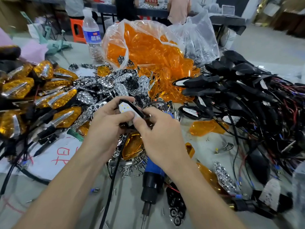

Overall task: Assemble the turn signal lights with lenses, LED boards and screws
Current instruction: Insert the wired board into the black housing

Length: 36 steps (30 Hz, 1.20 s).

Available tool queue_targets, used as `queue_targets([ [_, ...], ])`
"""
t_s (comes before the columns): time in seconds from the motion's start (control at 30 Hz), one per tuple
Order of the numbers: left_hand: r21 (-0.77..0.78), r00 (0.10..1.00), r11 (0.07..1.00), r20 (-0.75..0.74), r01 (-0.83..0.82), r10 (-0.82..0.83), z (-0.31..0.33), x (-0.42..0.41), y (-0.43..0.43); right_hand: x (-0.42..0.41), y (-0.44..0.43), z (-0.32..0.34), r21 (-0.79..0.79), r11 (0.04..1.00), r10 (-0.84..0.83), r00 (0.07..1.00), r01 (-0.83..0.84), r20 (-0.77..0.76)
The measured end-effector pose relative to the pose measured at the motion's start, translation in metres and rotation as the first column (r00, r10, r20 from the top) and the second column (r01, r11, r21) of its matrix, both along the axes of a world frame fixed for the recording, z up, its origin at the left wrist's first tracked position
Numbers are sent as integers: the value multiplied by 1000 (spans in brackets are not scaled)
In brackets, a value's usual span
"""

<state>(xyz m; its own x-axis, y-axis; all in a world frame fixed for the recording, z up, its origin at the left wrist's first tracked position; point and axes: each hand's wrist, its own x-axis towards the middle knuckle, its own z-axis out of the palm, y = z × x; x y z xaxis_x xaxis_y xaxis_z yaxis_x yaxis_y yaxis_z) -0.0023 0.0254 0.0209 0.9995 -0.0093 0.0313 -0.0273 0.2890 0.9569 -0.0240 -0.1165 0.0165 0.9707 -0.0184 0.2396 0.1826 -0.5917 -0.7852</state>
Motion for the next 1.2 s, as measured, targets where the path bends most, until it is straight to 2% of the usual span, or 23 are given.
queue_targets([
  [0.07,32,1000,999,12,-3,3,-3,-1,1,0,4,-2,1,1000,14,999,-14,41],
  [0.17,47,1000,999,18,22,-23,-5,-2,-1,1,3,-2,161,987,8,999,-15,40],
  [0.23,53,1000,999,20,-11,10,-4,-2,-4,1,2,-2,211,977,1,1000,-2,9],
  [0.4,116,987,980,-1,-160,161,-4,-4,-8,-8,9,-1,170,985,34,999,-34,3],
  [0.53,58,979,980,-60,-190,194,6,-3,7,-1,1,5,154,988,26,1000,-26,3],
  [0.63,-67,969,977,-162,-201,188,12,0,26,12,-7,9,-3,1000,-31,999,31,16],
  [0.7,-151,960,972,-241,-182,142,13,2,34,21,-5,14,-159,985,59,997,-68,-59],
  [0.77,-229,953,960,-291,-159,88,13,3,39,32,2,19,-298,927,191,970,-228,-150],
  [0.87,-355,960,934,-269,-26,-76,11,7,49,40,21,26,-346,866,310,930,-361,-196],
  [0.97,-300,970,954,-232,3,-76,10,11,53,40,44,25,-367,841,326,914,-397,-242],
  [1.0,-257,971,966,-236,-24,-39,9,12,54,38,51,22,-445,803,316,916,-397,-246],
  [1.07,-200,972,978,-236,-53,5,7,14,55,32,62,17,-651,675,319,933,-348,-169],
  [1.1,-176,973,983,-231,-50,8,7,14,55,30,65,15,-704,633,337,934,-321,-122],
  [1.2,-134,973,989,-229,-62,30,5,14,57,24,63,9,-714,635,376,925,-296,-50],
])
